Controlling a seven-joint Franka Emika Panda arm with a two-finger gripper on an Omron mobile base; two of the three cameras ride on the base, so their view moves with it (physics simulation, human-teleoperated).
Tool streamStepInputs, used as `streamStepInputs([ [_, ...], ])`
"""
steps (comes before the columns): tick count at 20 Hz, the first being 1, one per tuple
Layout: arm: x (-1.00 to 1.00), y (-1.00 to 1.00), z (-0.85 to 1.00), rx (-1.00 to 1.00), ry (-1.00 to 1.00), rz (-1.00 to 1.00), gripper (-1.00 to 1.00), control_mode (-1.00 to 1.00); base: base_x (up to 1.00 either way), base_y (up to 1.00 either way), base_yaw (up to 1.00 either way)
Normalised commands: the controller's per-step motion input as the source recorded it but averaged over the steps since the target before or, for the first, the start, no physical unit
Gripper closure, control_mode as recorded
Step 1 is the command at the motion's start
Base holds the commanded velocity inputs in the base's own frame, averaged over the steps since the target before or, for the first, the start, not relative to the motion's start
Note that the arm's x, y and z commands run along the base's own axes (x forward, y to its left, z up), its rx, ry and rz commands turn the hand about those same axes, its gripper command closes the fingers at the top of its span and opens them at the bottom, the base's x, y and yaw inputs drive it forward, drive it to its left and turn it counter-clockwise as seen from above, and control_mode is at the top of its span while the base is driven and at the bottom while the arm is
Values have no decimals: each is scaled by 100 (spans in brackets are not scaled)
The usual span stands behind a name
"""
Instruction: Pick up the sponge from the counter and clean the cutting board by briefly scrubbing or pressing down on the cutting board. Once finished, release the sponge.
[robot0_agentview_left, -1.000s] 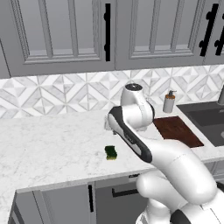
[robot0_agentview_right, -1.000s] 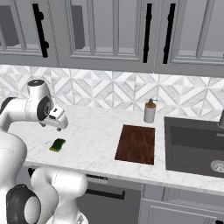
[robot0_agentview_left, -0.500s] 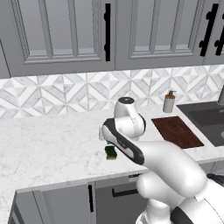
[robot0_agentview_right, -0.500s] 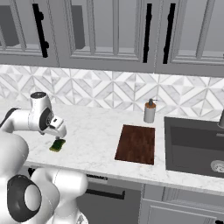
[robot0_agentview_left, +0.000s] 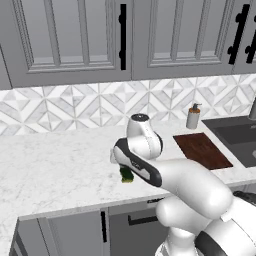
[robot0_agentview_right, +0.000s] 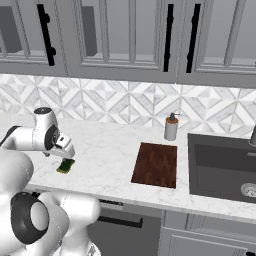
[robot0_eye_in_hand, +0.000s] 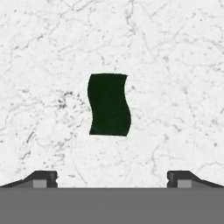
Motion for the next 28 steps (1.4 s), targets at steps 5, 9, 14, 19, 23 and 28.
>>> streamStepInputs([
  [5,7,-2,-20,-9,-3,3,-100,-100,0,0,0],
  [9,14,-1,-39,0,0,1,-100,-100,0,0,0],
  [14,19,-5,-43,0,0,8,-100,-100,0,0,0],
  [19,39,4,-29,0,6,9,-100,-100,0,0,0],
  [23,32,1,-16,0,1,2,-100,-100,0,0,0],
  [28,28,11,-13,0,1,1,-100,-100,0,0,0],
])
